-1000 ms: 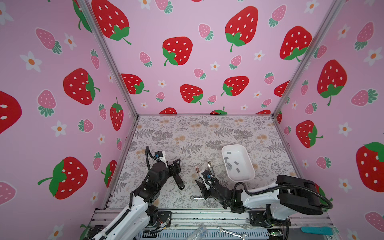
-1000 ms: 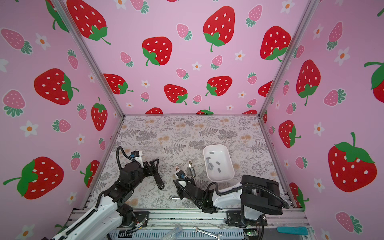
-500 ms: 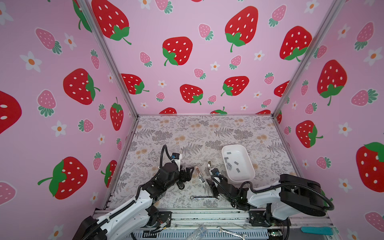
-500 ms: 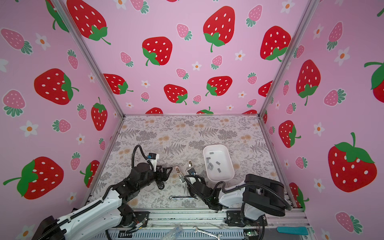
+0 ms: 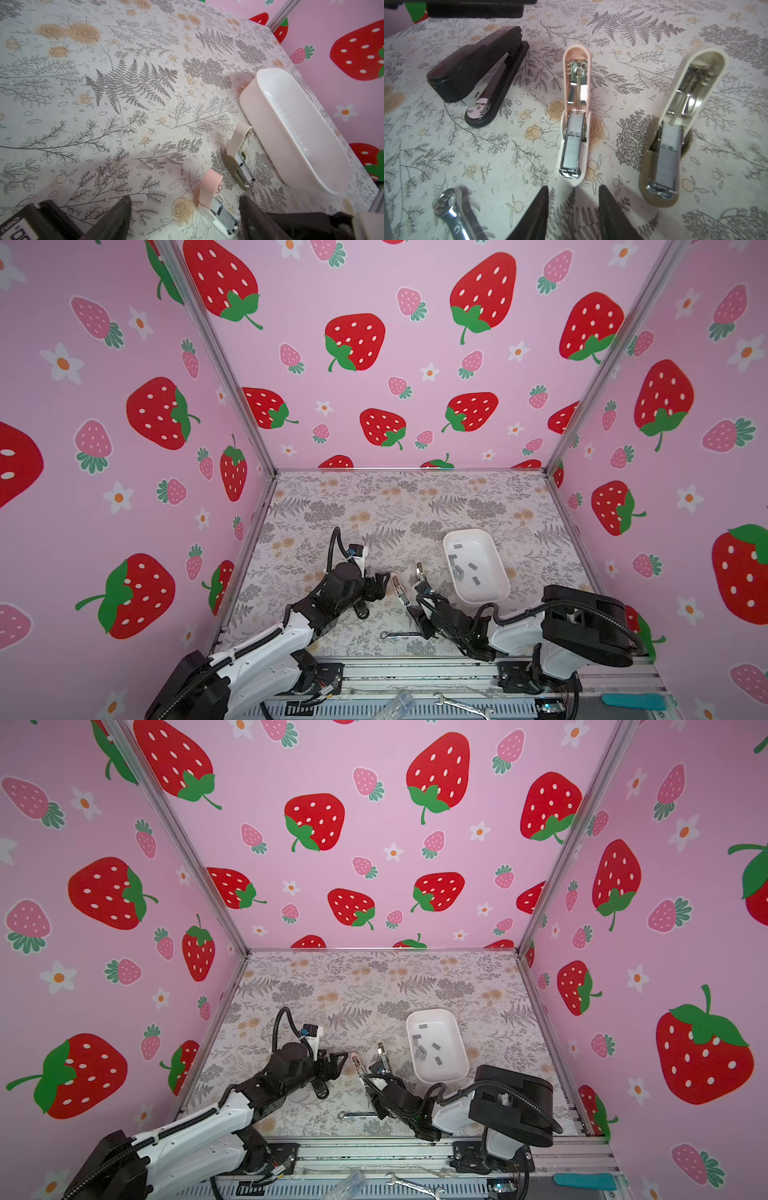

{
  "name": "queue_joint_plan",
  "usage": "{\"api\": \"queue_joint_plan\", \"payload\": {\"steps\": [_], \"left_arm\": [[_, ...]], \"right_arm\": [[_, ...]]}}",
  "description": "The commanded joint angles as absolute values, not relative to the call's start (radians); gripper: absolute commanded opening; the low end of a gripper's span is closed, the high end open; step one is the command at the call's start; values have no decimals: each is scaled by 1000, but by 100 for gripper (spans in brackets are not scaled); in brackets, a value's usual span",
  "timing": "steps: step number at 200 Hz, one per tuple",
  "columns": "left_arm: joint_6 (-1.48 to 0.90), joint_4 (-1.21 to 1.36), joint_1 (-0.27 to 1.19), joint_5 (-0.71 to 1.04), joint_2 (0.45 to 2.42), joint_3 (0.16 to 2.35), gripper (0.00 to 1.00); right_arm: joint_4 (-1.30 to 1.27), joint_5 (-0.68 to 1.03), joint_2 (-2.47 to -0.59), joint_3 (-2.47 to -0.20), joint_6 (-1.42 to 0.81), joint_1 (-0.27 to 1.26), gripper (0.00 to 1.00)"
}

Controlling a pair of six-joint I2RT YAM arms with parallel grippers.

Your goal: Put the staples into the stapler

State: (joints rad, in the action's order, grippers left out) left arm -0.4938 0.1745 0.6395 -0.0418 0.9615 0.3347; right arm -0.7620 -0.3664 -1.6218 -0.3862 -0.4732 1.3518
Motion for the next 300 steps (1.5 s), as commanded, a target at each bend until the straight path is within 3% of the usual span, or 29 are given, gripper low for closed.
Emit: {"api": "queue_joint_plan", "payload": {"steps": [1,88,139,217,300], "left_arm": [[-511,166,641,-99,944,385,83],[-538,101,629,-188,964,426,83],[-541,88,587,-190,1039,457,83],[-496,119,528,-113,1139,459,82],[-421,225,588,-14,1219,432,82]], "right_arm": [[-776,-355,-1666,-427,-467,1342,43],[-758,-354,-1773,-476,-456,1327,43],[-755,-325,-1786,-472,-445,1327,34],[-763,-320,-1800,-478,-442,1327,29],[-786,-314,-1808,-481,-447,1327,28]]}}
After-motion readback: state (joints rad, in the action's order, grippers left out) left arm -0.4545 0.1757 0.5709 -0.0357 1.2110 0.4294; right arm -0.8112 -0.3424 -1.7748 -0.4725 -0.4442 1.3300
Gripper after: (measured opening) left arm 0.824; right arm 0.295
